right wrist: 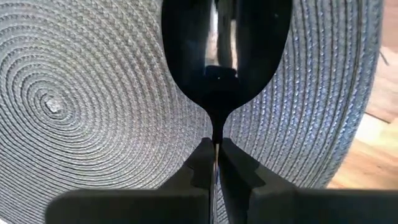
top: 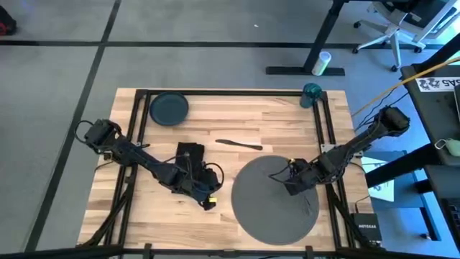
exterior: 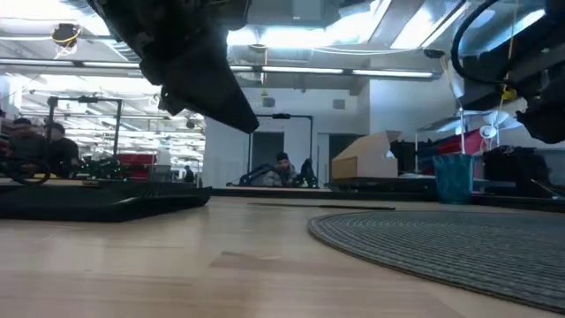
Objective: Set table place
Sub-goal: Put the black spoon on the gray table mat
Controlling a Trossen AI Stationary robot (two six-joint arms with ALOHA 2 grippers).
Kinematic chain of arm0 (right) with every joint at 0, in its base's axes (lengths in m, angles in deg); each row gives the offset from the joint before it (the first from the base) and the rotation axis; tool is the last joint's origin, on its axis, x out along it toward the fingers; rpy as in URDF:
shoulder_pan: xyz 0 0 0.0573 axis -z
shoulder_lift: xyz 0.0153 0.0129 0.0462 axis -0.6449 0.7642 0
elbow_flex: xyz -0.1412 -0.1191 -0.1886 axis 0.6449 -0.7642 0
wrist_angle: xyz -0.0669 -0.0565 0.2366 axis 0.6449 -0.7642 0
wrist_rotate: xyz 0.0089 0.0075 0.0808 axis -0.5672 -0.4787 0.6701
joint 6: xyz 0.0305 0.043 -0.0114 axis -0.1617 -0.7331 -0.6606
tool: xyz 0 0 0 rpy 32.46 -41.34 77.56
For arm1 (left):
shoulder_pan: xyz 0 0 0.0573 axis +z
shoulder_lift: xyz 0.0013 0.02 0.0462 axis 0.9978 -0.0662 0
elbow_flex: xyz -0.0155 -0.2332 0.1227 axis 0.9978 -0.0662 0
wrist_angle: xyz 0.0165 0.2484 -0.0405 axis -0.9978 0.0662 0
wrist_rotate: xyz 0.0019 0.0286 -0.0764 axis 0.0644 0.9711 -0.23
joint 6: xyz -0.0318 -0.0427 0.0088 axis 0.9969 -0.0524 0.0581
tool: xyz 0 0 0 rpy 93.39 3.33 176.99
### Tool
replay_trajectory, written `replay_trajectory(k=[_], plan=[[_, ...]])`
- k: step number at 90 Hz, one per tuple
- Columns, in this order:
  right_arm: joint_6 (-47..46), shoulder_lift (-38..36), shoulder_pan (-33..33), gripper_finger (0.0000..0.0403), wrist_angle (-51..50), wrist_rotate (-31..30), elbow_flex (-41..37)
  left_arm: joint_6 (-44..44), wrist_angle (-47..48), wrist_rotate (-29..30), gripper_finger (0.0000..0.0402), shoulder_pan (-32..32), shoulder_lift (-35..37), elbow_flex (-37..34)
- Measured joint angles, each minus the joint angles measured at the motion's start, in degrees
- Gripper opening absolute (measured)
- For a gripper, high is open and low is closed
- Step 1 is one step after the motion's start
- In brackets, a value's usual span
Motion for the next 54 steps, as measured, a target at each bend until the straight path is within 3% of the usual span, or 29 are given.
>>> replay_trajectory(k=[54], plan=[[-1.5,4.1,2.4,0.0001,1.5,-0.1,0.0,1.8,-0.4,0.1,0.0000,-1.0,0.0,0.0]])
